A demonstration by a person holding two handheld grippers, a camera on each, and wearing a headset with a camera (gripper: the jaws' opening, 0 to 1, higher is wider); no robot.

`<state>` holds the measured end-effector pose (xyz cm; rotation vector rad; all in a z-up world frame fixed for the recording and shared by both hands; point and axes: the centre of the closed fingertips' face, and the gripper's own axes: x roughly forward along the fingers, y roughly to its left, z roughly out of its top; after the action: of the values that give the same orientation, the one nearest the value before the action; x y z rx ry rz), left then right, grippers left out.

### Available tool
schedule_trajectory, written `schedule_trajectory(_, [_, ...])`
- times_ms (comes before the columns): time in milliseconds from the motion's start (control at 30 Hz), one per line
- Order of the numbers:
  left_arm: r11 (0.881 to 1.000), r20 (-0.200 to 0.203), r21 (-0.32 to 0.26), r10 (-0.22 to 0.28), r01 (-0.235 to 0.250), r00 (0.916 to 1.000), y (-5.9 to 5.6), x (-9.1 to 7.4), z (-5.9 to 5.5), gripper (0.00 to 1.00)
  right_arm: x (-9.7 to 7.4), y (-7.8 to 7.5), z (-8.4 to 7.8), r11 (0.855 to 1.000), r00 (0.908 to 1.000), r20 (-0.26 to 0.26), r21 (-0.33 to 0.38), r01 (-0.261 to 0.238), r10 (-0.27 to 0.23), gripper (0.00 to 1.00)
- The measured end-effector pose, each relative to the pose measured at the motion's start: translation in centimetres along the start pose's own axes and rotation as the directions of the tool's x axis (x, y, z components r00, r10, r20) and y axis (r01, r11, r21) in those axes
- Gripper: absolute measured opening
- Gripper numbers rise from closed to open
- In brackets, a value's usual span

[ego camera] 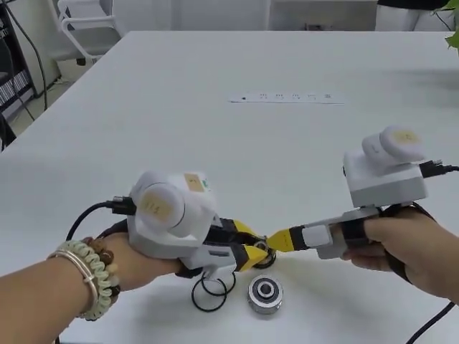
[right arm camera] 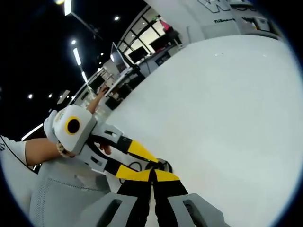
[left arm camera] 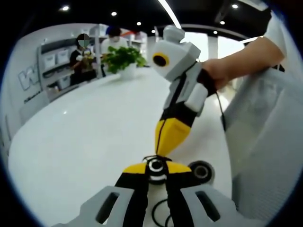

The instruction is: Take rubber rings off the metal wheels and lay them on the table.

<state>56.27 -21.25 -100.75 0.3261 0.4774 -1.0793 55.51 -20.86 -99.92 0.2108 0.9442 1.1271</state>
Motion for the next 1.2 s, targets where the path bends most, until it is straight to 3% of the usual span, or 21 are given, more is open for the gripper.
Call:
schedule_trajectory(900, [1.000, 0.010, -0.001, 0.004, -0.004, 0.9999, 0.1, 0.0, 0.0, 0.14, -0.2, 1.0, 0.5, 0.997, 0.9973, 0.030, 0.020, -0.068, 0.067, 0.00])
schedule_trajectory(1033, [1.000, 0.008, -0.008, 0.008, -0.007, 0.9999, 0.1, 0.0, 0.1, 0.14, -0.2, 0.7, 0.9, 0.998, 0.9971, 0.053, 0.028, -0.056, 0.055, 0.00])
schedule_trajectory(1200, [1.000, -0.002, -0.014, 0.008, -0.008, 1.0000, 0.1, 0.1, 0.1, 0.14, -0.2, 0.0, 0.5, 0.999, 0.9993, 0.034, 0.039, -0.019, 0.018, 0.00])
